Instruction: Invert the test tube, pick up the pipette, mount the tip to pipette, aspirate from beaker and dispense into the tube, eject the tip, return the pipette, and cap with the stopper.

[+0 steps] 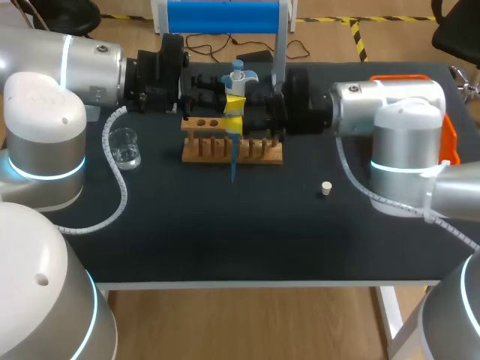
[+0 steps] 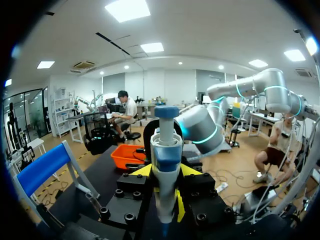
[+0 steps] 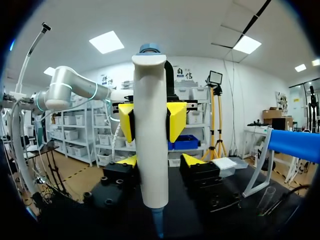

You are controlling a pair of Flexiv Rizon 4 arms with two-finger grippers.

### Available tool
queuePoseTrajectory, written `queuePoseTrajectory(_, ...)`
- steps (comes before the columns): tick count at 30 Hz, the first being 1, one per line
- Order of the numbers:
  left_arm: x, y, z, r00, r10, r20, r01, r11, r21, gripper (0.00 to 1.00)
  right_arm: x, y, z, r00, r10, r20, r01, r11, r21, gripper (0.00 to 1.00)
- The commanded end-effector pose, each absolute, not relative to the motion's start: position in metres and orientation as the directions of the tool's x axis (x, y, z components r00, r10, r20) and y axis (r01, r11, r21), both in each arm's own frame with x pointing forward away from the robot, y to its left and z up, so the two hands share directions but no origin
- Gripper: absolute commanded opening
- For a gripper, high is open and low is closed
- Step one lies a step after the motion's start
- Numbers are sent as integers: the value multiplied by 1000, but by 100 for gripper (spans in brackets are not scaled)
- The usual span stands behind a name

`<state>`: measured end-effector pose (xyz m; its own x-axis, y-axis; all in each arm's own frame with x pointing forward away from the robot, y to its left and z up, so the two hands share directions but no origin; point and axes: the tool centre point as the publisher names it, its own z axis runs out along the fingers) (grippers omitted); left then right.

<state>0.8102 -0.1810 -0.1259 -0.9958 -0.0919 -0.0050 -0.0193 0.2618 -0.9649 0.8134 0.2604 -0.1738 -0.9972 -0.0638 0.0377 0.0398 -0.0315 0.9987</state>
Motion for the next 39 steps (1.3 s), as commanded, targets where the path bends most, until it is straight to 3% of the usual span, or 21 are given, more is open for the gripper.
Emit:
queuePoseTrajectory(1,809,-182,-126,-996,-92,-6,-19,259,-966,0,813,258,-174,-998,-60,37,39,-32,999,0)
queuePoseTrajectory(13,809,-182,-126,-996,-92,-6,-19,259,-966,0,814,258,-176,-997,-65,49,50,-21,999,0)
queuePoseTrajectory(14,809,-182,-126,-996,-92,-6,-19,259,-966,12,814,258,-176,-996,-67,52,53,-21,998,0)
queuePoseTrajectory(15,809,-182,-126,-996,-92,-6,-19,259,-966,99,815,258,-177,-996,-69,57,58,-20,998,0)
queuePoseTrajectory(25,809,-182,-126,-996,-92,-6,-19,259,-966,100,823,232,-178,-994,-83,76,76,-3,997,0)
queuePoseTrajectory(39,809,-182,-126,-996,-92,-6,-19,259,-966,100,849,145,-170,-995,-78,59,56,43,998,0)
